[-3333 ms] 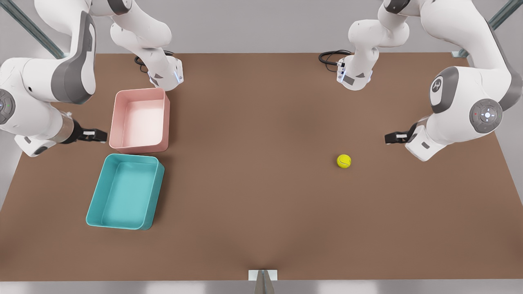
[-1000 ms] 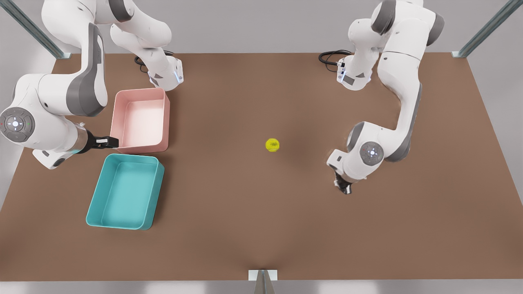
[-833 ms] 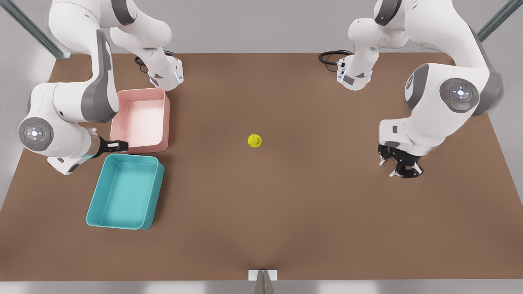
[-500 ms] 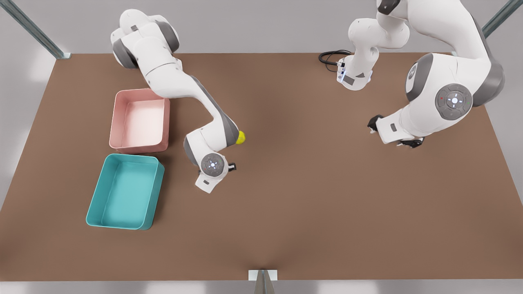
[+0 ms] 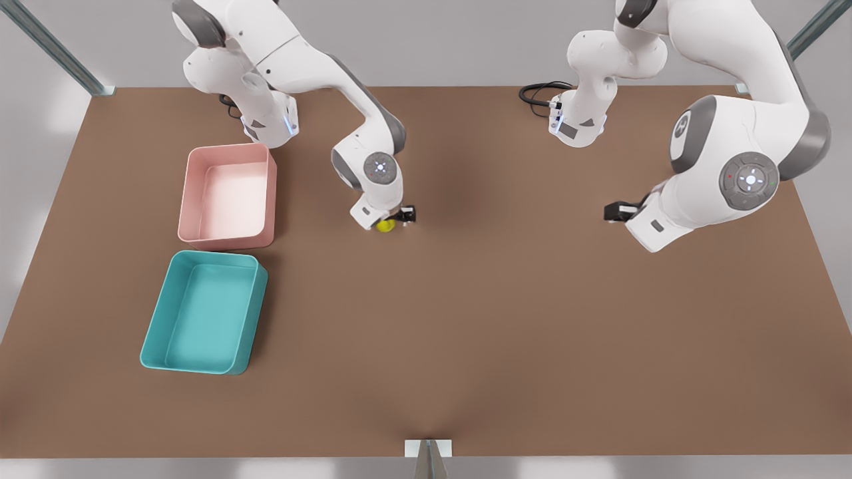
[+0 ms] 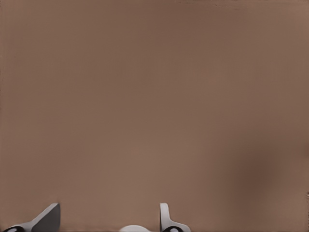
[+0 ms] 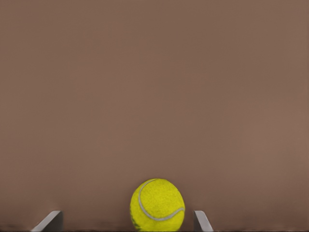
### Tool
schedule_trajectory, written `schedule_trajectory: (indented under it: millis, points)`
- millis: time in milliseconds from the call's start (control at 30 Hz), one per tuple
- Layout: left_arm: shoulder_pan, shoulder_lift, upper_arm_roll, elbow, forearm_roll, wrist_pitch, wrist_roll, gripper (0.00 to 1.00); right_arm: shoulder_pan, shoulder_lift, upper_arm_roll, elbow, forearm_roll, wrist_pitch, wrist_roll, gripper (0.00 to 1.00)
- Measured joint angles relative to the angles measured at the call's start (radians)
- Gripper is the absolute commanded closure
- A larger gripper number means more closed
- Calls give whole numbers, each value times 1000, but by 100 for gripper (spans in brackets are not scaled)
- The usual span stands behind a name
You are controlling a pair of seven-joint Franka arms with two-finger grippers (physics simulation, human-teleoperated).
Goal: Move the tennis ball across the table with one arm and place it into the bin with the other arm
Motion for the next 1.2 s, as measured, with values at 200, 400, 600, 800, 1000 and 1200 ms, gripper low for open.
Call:
schedule_trajectory:
  millis: [200,400,600,800,1000,1200]
  points:
    - [-1,0,-1,2,-37,0,-70,0,50,-27,0,-141,-4,94,95,0]
    - [12,5,0,5,-57,7,-116,0,46,24,-4,-152,-18,186,164,0]
    - [24,18,-1,-3,-62,9,-150,0,56,70,-4,-156,-36,238,213,0]
    - [24,27,-1,-4,-62,1,-174,0,65,119,-2,-145,-40,280,249,0]
    - [25,27,-1,-1,-65,-4,-191,0,70,153,-1,-144,-41,312,277,0]
    - [30,27,-1,-1,-64,-4,-203,0,72,162,-2,-143,-41,336,296,32]
